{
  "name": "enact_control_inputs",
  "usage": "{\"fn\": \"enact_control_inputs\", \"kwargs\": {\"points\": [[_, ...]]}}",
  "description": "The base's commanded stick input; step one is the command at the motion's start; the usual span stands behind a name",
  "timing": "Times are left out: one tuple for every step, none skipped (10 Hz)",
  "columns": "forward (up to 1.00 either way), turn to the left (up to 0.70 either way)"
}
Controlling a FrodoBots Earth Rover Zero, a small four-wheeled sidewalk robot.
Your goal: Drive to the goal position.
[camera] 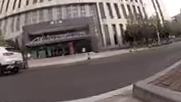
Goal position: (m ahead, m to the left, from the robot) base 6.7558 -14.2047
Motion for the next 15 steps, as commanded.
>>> {"fn": "enact_control_inputs", "kwargs": {"points": [[0.91,-0.35],[0.91,-0.35],[0.91,-0.35],[0.90,-0.34],[0.90,-0.34],[0.90,-0.33],[0.90,-0.33],[0.90,-0.33],[0.89,-0.33],[0.86,-0.31],[0.84,-0.30],[0.68,-0.28],[-0.92,0.23],[-1.00,0.39],[-1.00,0.40]]}}
